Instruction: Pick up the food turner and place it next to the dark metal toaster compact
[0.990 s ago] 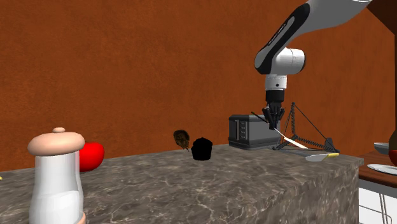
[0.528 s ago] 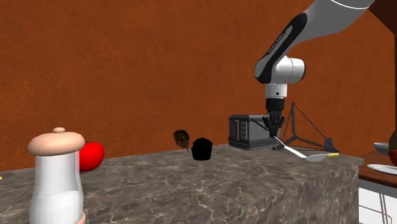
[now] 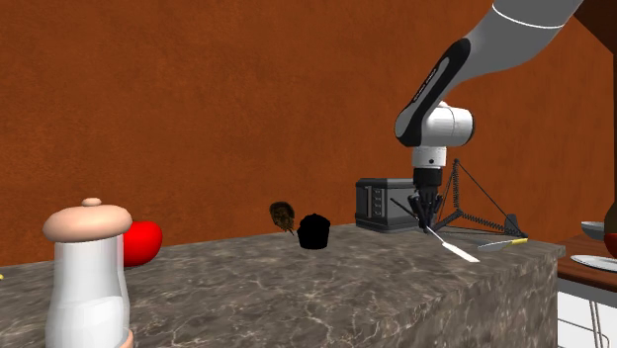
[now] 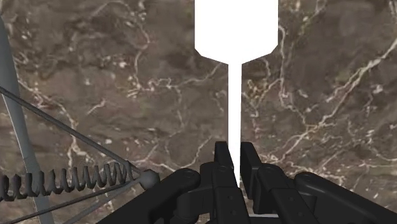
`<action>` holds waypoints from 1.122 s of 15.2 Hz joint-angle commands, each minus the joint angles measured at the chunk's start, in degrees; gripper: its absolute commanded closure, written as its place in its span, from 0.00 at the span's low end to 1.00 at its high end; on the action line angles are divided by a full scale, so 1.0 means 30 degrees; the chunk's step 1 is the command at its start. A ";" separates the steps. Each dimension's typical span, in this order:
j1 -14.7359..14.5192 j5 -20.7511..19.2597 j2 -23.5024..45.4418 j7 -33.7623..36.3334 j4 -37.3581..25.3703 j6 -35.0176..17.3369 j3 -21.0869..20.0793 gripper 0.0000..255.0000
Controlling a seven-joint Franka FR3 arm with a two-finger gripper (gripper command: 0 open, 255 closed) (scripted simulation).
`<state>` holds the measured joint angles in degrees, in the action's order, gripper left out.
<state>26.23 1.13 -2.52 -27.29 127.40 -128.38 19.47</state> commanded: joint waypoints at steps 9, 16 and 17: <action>-0.0003 0.0661 0.1306 -0.0497 0.1047 -0.2275 0.0020 1.00; -0.0003 0.0662 0.1305 -0.0498 0.1046 -0.2272 0.0019 1.00; -0.0003 0.0662 0.1305 -0.0498 0.1046 -0.2272 0.0019 0.00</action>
<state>26.22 3.11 1.40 -28.78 130.54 -135.19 19.53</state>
